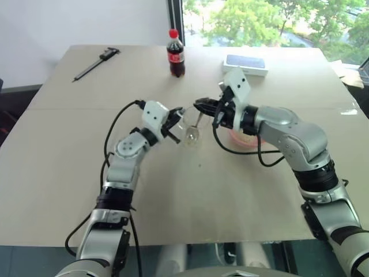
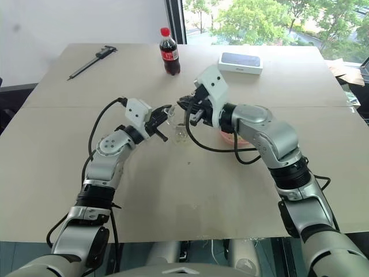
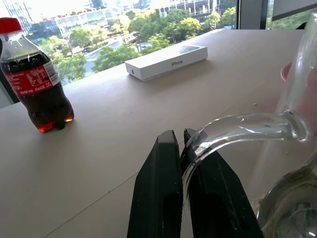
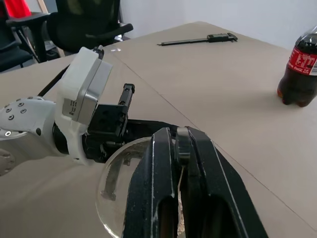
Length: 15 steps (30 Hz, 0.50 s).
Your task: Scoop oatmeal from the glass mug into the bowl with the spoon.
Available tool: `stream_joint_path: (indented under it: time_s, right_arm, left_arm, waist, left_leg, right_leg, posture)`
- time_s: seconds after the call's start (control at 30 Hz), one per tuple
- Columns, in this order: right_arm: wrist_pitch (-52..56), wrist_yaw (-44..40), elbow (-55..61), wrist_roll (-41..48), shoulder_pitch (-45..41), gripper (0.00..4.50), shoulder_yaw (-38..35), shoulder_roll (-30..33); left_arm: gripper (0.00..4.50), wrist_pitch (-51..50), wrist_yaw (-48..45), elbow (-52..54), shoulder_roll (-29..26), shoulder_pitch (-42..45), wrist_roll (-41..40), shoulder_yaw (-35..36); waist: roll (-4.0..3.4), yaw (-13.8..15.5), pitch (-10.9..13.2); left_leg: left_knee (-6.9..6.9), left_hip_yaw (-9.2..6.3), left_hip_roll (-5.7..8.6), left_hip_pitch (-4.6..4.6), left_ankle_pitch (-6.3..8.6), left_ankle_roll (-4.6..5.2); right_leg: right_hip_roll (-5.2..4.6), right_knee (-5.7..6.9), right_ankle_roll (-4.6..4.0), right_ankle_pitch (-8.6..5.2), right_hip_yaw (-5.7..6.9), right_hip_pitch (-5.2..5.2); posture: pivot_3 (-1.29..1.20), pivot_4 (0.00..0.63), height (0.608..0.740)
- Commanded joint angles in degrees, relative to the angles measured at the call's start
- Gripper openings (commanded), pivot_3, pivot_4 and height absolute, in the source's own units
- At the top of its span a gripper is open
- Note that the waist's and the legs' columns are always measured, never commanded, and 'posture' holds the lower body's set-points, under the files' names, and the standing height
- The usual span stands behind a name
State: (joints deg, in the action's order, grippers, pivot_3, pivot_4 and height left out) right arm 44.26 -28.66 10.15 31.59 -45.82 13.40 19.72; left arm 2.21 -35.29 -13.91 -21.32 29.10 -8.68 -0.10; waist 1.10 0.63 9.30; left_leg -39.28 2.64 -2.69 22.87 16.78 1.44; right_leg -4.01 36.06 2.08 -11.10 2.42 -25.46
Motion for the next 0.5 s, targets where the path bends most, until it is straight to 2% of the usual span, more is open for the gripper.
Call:
stream_joint_path:
  time_s: [0.03, 0.27, 0.5]
  right_arm:
    - [7.5, 3.2, 1.1, 4.2, 0.5, 0.0, -4.7, -3.3]
    - [22.4, 14.4, -2.3, 12.2, -4.3, 0.0, -19.7, -10.9]
    - [25.6, 17.2, -2.0, 13.1, -6.6, 0.0, -23.9, -11.1]
  left_arm:
    - [0.04, 1.7, -0.3, 3.1, 0.4, 1.0, 0.0, -0.3]
    - [0.04, 2.7, 0.3, 1.3, 2.3, 0.5, -0.8, 0.3]
    - [0.04, 3.2, 1.6, -0.6, 3.8, 0.4, 0.1, 0.6]
  waist:
    - [0.0, 0.0, 0.0]
    - [0.0, 0.1, 0.0]
    - [0.0, -0.1, 0.0]
  left_leg:
    - [0.0, 0.0, 0.0, -0.01, 0.0, 0.0]
    - [-0.08, 0.01, 0.0, -0.01, -0.01, -0.02]
    - [-0.07, 0.0, 0.0, -0.02, -0.01, -0.01]
  right_leg:
    - [0.0, 0.03, 0.0, 0.0, 0.0, 0.0]
    - [-0.01, 0.17, -0.01, 0.0, 0.0, -0.01]
    - [0.0, 0.21, -0.01, 0.0, -0.01, -0.03]
  posture:
    - [0.0, 0.15, 0.74]
    - [0.0, 0.15, 0.74]
    - [0.0, 0.15, 0.74]
